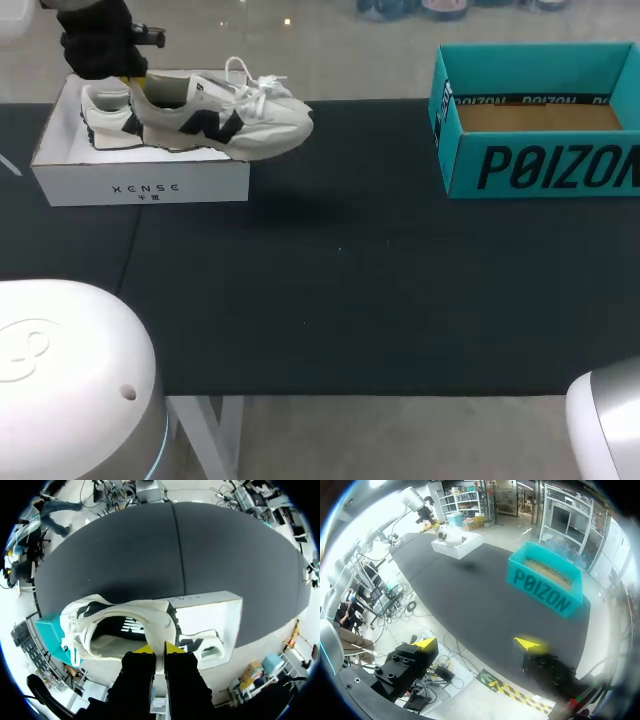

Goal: Take the shoe out of the shoebox, open the shoe tongue, remove and reinsert the insole, then place the shoe into the shoebox

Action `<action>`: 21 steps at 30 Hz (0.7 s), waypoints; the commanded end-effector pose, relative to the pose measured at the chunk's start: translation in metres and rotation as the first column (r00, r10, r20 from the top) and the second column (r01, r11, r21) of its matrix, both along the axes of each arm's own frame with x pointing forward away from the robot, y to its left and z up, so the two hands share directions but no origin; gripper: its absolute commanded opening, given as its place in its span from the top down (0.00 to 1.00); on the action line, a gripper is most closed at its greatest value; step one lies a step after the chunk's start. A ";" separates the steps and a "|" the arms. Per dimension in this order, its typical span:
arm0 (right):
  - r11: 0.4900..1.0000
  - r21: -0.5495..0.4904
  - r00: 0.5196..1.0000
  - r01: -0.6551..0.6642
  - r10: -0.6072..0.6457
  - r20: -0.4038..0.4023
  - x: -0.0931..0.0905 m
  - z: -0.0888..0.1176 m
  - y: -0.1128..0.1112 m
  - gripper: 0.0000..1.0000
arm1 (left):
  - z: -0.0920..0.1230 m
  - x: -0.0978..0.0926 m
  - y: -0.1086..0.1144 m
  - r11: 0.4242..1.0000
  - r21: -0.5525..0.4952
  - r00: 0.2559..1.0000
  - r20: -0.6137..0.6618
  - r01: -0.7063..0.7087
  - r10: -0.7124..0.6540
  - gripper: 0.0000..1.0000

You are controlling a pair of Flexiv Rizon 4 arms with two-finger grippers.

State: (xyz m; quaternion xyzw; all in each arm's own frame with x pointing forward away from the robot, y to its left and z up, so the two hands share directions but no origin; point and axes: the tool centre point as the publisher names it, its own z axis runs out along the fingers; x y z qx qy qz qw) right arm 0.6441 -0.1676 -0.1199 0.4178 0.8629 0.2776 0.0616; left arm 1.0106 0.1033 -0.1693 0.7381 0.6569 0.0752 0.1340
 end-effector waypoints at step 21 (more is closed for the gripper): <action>1.000 -0.002 1.000 -0.002 0.002 -0.008 0.003 0.002 0.000 0.00 | -0.090 -0.092 -0.235 0.999 0.026 0.992 -0.119 0.044 -0.040 1.00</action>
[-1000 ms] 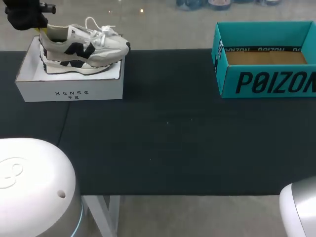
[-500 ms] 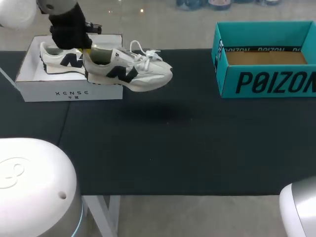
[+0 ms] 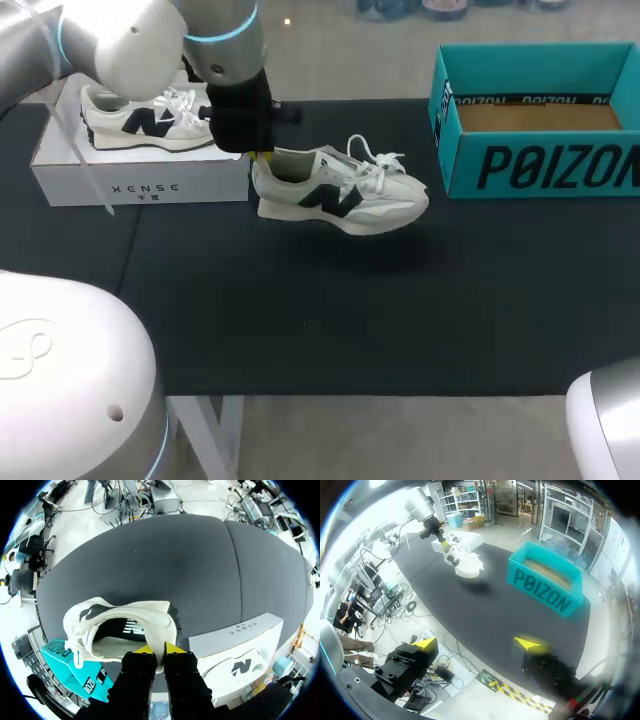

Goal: Take the shoe out of the shoebox, open the shoe tongue, remove and reinsert the insole, then place the shoe into the shoebox

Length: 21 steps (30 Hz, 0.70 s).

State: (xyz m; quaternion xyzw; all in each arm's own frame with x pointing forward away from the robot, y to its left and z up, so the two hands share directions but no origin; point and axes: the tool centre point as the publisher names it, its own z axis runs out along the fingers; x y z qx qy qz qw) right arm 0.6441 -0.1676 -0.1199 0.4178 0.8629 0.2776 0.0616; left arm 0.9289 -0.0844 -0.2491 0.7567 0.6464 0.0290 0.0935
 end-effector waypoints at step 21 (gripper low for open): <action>1.000 -0.002 1.000 -0.002 0.002 -0.008 0.003 0.002 0.000 0.00 | -0.066 -0.056 -0.126 1.000 0.008 0.998 -0.057 -0.023 0.023 1.00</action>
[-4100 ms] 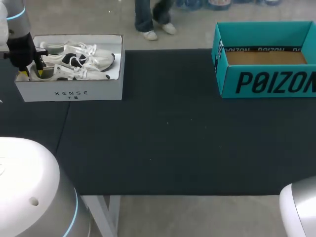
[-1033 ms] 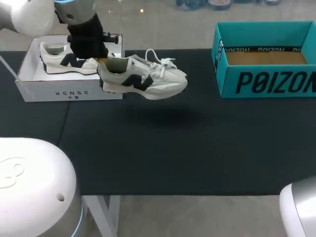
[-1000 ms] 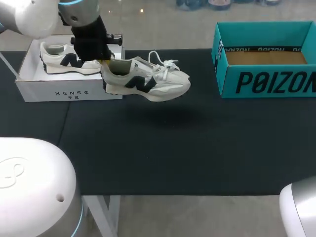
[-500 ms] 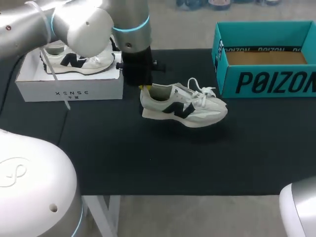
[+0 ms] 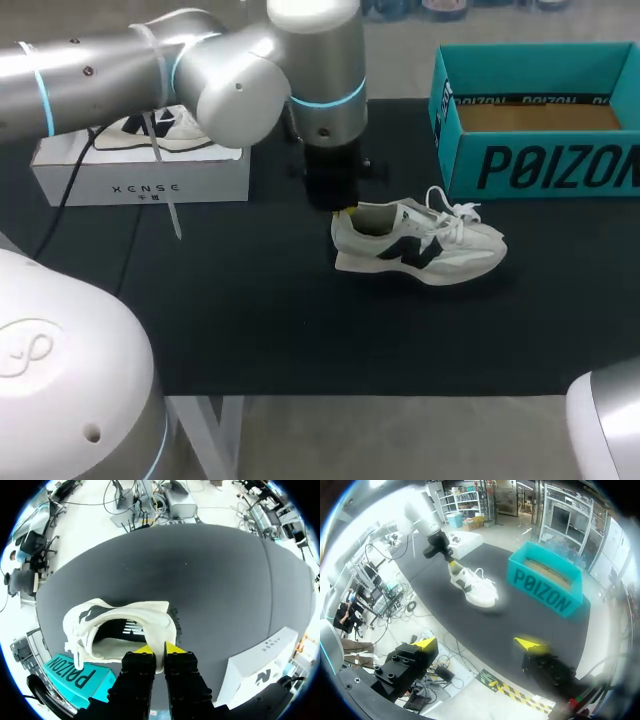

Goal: Take the shoe out of the shoebox, open the shoe tongue, remove and reinsert the insole, then place the shoe into the shoebox

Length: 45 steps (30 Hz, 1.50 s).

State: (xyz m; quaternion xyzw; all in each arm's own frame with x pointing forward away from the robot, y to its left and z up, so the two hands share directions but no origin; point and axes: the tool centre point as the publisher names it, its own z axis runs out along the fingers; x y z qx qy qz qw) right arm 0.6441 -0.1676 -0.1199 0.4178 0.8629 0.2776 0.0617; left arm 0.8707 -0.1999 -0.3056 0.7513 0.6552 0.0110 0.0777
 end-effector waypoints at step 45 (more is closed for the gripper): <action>1.000 -0.002 1.000 -0.002 0.002 -0.008 0.003 0.002 0.000 0.00 | 0.037 -0.005 0.084 0.961 -0.266 0.986 -0.161 -0.077 0.034 0.00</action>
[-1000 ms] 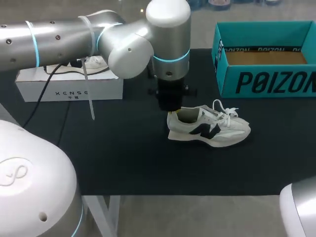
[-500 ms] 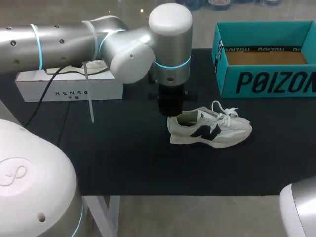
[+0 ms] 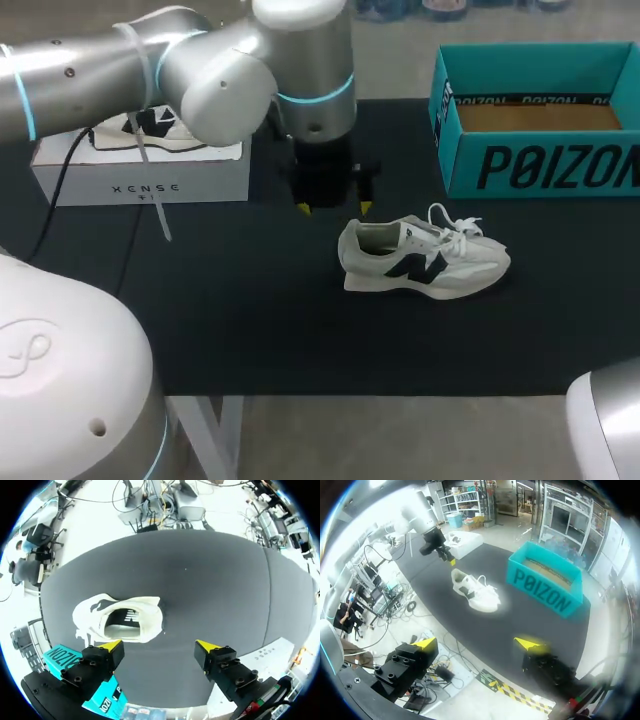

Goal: Take the shoe out of the shoebox, open the shoe tongue, remove and reinsert the insole, then place the shoe into the shoebox

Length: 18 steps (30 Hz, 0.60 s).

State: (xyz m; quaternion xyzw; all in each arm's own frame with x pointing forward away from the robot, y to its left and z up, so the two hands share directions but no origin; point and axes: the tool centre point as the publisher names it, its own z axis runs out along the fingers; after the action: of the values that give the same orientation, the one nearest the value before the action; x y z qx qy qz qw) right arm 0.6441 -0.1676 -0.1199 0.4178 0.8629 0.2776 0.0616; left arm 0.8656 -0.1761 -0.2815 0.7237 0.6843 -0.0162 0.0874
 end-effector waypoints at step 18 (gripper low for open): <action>1.000 -0.002 1.000 -0.002 0.002 -0.008 0.003 0.002 0.000 0.00 | 0.010 -0.005 0.076 0.951 -0.309 0.982 -0.181 0.000 -0.058 0.00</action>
State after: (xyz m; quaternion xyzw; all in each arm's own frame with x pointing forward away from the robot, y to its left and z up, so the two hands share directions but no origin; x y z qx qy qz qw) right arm 0.6441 -0.1676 -0.1199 0.4178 0.8629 0.2775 0.0616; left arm 0.8621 -0.1020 -0.2696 0.7072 0.6686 -0.1902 0.1288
